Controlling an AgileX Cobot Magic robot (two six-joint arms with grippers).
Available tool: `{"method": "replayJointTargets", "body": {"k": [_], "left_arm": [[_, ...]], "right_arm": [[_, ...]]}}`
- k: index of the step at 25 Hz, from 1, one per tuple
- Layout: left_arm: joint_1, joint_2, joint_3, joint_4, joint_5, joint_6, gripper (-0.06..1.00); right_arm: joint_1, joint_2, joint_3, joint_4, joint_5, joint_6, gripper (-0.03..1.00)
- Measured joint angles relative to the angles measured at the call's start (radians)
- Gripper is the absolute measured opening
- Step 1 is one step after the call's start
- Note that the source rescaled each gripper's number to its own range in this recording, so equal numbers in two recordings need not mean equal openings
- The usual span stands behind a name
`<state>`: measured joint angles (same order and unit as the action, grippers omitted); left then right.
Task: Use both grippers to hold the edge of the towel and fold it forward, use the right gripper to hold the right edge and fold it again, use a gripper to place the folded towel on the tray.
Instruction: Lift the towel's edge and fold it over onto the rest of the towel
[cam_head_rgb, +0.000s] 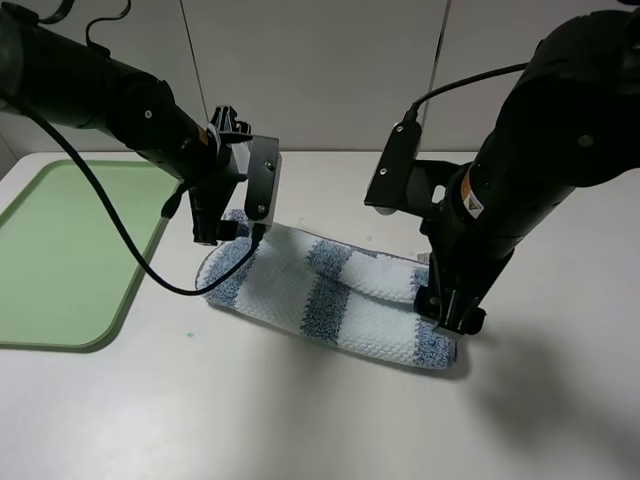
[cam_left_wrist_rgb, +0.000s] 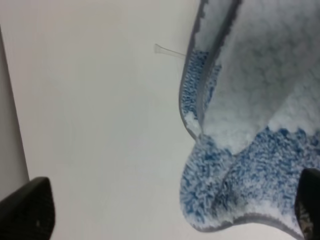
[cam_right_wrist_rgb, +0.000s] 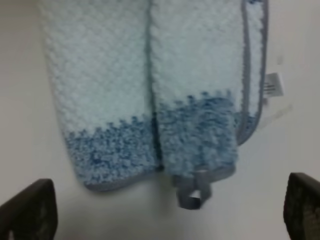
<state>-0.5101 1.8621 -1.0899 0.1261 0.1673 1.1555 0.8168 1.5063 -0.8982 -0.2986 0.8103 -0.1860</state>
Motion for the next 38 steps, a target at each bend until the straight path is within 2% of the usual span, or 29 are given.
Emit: {"method": "replayJointTargets", "body": {"k": [10,16,30,33,38], "left_arm": [[0.000,-0.004,0.000,-0.005,-0.001,0.000,1.00],[0.000,-0.096,0.000,-0.006,0.051,-0.023,1.00],[0.000,-0.415,0.000,-0.006,0.376,-0.439,1.00],[0.000,-0.501,0.000,-0.006,0.472,-0.547,1.00],[0.000,-0.640,0.000,-0.006,0.701,-0.729,1.00]], "right_arm": [[0.000,0.000,0.000,-0.002,-0.002,0.003,1.00],[0.000,0.000,0.000,0.013,0.003,0.005,1.00],[0.000,0.000,0.000,0.046,0.014,0.048,1.00],[0.000,0.000,0.000,0.047,-0.001,0.065,1.00],[0.000,0.000,0.000,0.049,-0.007,0.081,1.00]]}}
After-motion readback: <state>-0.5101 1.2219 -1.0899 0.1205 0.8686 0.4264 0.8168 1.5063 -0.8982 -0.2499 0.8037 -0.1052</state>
